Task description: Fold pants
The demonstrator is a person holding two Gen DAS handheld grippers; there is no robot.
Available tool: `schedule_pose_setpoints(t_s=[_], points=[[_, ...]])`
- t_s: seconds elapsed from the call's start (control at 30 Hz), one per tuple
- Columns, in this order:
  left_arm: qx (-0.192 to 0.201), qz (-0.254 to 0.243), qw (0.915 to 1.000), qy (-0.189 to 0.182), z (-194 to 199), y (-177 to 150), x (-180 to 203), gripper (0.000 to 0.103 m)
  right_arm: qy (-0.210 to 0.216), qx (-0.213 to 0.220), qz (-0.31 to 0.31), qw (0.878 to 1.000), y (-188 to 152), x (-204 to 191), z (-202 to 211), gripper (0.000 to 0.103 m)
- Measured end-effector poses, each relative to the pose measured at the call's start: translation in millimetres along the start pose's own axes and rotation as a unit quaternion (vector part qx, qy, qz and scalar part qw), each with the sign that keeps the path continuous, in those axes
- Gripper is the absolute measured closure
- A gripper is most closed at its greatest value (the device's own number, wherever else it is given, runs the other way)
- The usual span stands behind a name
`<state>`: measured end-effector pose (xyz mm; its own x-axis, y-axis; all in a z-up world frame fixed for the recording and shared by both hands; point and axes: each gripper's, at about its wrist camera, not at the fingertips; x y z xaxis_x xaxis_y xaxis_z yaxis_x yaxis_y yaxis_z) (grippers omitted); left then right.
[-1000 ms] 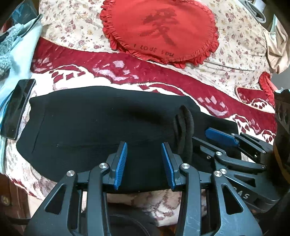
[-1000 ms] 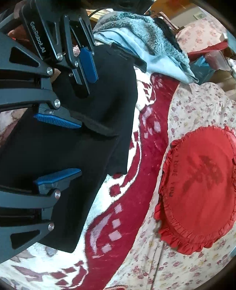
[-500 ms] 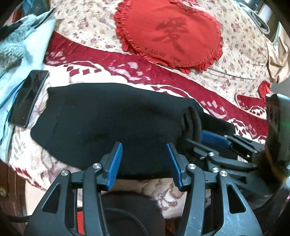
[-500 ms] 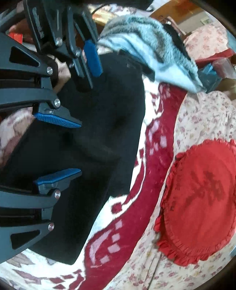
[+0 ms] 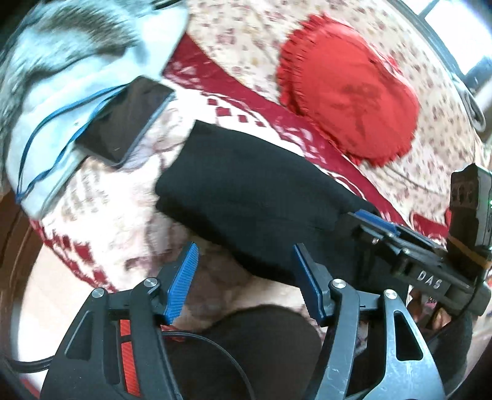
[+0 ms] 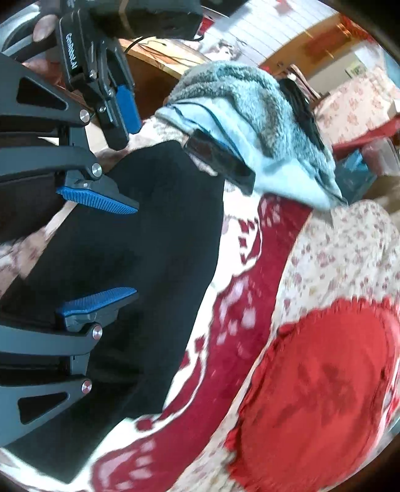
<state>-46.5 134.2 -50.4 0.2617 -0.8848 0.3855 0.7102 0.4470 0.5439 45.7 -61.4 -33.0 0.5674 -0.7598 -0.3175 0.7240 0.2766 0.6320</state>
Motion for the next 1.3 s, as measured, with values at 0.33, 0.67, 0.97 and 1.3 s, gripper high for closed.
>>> schedule_pose_setpoints(t_s=[0.33, 0.67, 0.97, 1.3], points=[[-0.009, 0.059, 0.9982, 0.001, -17.0, 3.6, -33.3, 0.040, 0.047, -0.019, 0.045, 0.998, 43.8, -31.4, -52.5, 0.053], [-0.007, 0.101, 0.9947, -0.018, -37.2, 6.4, -40.0, 0.037, 0.074, -0.044, 0.114, 0.990, 80.4, -58.8, -110.4, 0.048], [0.005, 0.129, 0.9914, -0.024, -50.2, 10.2, -39.6, 0.029, 0.081, -0.088, 0.150, 0.981, 73.3, -61.2, -166.0, 0.054], [0.031, 0.087, 0.9955, -0.023, -32.3, 17.3, -20.5, 0.081, 0.106, -0.026, 0.086, 0.990, 75.3, -48.5, -126.4, 0.080]])
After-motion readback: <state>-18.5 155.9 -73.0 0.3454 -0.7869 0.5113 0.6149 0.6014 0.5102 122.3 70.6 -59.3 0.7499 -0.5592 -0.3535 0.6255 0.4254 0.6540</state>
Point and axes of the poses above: each gripper's, at about its wrist camera, not at the fingertips, and z roughly against the way its jaws point, x to its right, y to its top, and after that the axes turned 9 degrees about x, right-handed
